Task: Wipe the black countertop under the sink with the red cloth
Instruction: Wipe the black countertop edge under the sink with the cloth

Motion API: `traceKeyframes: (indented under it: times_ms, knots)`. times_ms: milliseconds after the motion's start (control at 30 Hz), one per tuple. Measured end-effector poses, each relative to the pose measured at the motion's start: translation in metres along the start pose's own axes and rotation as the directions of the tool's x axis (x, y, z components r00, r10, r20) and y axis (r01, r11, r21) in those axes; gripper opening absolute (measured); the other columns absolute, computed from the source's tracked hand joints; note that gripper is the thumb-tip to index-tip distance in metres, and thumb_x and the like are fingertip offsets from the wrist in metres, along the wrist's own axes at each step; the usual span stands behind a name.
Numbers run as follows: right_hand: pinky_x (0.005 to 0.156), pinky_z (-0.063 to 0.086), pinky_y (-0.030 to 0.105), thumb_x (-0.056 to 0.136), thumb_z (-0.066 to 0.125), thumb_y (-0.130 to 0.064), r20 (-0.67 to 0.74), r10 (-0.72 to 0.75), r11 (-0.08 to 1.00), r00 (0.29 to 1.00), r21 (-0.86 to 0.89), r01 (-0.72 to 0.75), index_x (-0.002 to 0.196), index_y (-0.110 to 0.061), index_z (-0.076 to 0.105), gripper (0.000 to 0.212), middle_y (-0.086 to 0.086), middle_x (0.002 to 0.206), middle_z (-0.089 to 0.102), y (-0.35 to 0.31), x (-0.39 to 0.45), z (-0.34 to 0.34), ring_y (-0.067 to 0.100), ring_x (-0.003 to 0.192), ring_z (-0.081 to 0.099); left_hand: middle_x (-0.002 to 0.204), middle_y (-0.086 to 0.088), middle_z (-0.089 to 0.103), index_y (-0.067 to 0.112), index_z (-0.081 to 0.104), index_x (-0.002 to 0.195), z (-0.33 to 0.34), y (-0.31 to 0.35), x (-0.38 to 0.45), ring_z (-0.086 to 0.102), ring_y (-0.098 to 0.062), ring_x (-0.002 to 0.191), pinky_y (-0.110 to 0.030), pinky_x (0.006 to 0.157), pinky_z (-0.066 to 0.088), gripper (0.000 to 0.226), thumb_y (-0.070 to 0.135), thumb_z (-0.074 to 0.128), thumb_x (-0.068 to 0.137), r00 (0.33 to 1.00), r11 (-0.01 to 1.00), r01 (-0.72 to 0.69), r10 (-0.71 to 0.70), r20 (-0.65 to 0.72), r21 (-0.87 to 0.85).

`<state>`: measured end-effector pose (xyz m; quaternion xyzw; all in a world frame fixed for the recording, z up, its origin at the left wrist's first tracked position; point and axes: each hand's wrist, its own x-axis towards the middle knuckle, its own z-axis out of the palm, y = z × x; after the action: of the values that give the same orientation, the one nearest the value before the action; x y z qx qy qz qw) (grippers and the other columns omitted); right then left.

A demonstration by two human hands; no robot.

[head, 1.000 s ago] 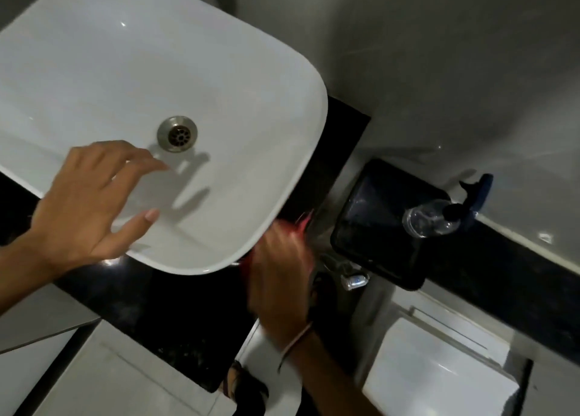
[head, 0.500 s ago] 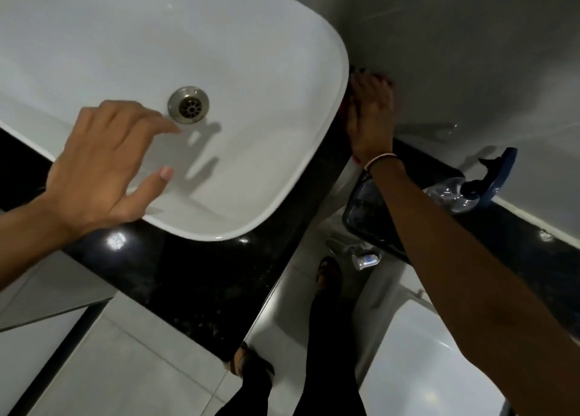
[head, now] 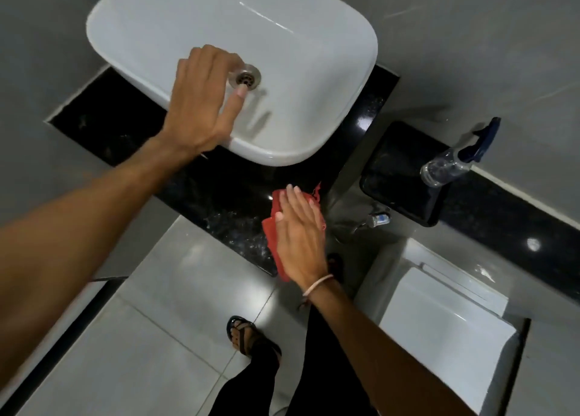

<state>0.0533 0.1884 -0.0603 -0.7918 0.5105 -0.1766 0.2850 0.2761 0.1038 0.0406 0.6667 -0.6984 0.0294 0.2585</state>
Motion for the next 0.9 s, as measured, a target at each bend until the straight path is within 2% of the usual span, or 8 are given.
traceKeyframes:
  times_ms: [100, 200, 300, 367, 467, 633, 767, 900]
  knots:
    - [0.111, 0.034, 0.014, 0.106, 0.043, -0.019, -0.33, 0.062, 0.976, 0.942, 0.219, 0.012, 0.124, -0.003, 0.069, 0.036, 0.014, 0.129, 0.071, 0.0, 0.027, -0.063, 0.022, 0.126, 0.06, 0.107, -0.017, 0.064, 0.002, 0.061, 0.108, -0.004, 0.044, -0.046, 0.057, -0.034, 0.099, -0.047, 0.088, 0.045, 0.031, 0.024, 0.039, 0.104, 0.918, 0.973, 0.17, -0.214, -0.333, -0.156]
    - [0.095, 0.042, 0.023, 0.106, 0.043, -0.024, -0.54, -0.079, 0.994, 0.838, 0.022, 0.109, 0.11, -0.005, 0.073, 0.036, 0.013, 0.108, 0.075, 0.003, 0.084, -0.122, 0.027, 0.104, 0.066, 0.09, -0.016, 0.066, 0.007, 0.066, 0.092, 0.025, 0.112, -0.101, 0.059, -0.035, 0.084, -0.045, 0.076, 0.049, 0.027, 0.019, 0.044, 0.1, 0.964, 0.971, 0.159, -0.192, -0.186, -0.177]
    - [0.1, 0.046, 0.033, 0.106, 0.045, -0.031, -0.313, -0.259, 0.966, 0.914, -0.077, 0.248, 0.114, -0.002, 0.071, 0.04, 0.015, 0.115, 0.073, -0.016, 0.15, -0.135, 0.032, 0.111, 0.067, 0.132, -0.024, 0.059, 0.004, 0.059, 0.129, 0.082, 0.16, -0.121, 0.053, -0.042, 0.126, -0.052, 0.108, 0.043, 0.047, 0.037, 0.041, 0.1, 0.922, 0.965, 0.262, -0.245, 0.3, -0.018]
    - [0.106, 0.043, 0.035, 0.105, 0.047, -0.036, -0.098, -0.349, 0.934, 0.932, -0.125, 0.336, 0.121, -0.004, 0.067, 0.041, 0.014, 0.124, 0.069, -0.032, 0.174, -0.119, 0.03, 0.119, 0.062, 0.166, -0.023, 0.021, 0.007, 0.02, 0.158, 0.113, 0.171, -0.127, 0.018, -0.036, 0.156, -0.049, 0.129, 0.014, 0.073, 0.053, 0.028, 0.102, 0.821, 0.932, 0.34, -0.357, 0.445, 0.121]
    - [0.111, 0.04, 0.036, 0.105, 0.046, -0.044, 0.13, -0.34, 0.929, 0.931, -0.11, 0.354, 0.132, -0.009, 0.061, 0.047, 0.01, 0.136, 0.061, -0.043, 0.173, -0.087, 0.026, 0.128, 0.055, 0.167, -0.018, 0.022, 0.013, 0.013, 0.16, 0.137, 0.159, -0.138, 0.022, -0.031, 0.156, -0.047, 0.129, 0.015, 0.074, 0.052, 0.036, 0.1, 0.848, 0.934, 0.287, -0.35, 0.397, 0.211]
    - [0.11, 0.042, 0.041, 0.103, 0.04, -0.054, 0.163, -0.406, 0.889, 0.899, -0.158, 0.43, 0.136, -0.014, 0.059, 0.055, 0.005, 0.14, 0.06, -0.045, 0.161, -0.07, 0.024, 0.133, 0.053, 0.164, -0.013, 0.034, 0.016, 0.025, 0.158, 0.129, 0.119, -0.163, 0.027, -0.027, 0.154, -0.042, 0.129, 0.009, 0.065, 0.044, 0.039, 0.101, 0.912, 0.985, 0.015, -0.084, 0.401, 0.172]
    - [0.115, 0.04, 0.044, 0.099, 0.034, -0.063, 0.288, -0.497, 0.799, 0.819, -0.217, 0.561, 0.143, -0.015, 0.055, 0.068, 0.011, 0.15, 0.055, -0.042, 0.161, -0.07, 0.026, 0.141, 0.049, 0.169, -0.009, 0.021, 0.02, 0.019, 0.16, 0.1, 0.042, -0.179, 0.015, -0.023, 0.158, -0.042, 0.13, 0.015, 0.063, 0.045, 0.035, 0.104, 0.844, 0.954, -0.299, 0.27, 0.463, -0.01]
    - [0.12, 0.036, 0.047, 0.097, 0.028, -0.069, 0.311, -0.524, 0.766, 0.793, -0.235, 0.598, 0.149, -0.019, 0.047, 0.074, 0.012, 0.157, 0.047, -0.043, 0.167, -0.067, 0.028, 0.147, 0.043, 0.169, -0.009, 0.022, 0.019, 0.023, 0.159, 0.061, -0.088, -0.152, 0.016, -0.023, 0.158, -0.044, 0.13, 0.015, 0.063, 0.045, 0.037, 0.103, 0.798, 0.915, -0.402, 0.327, 0.506, 0.043]
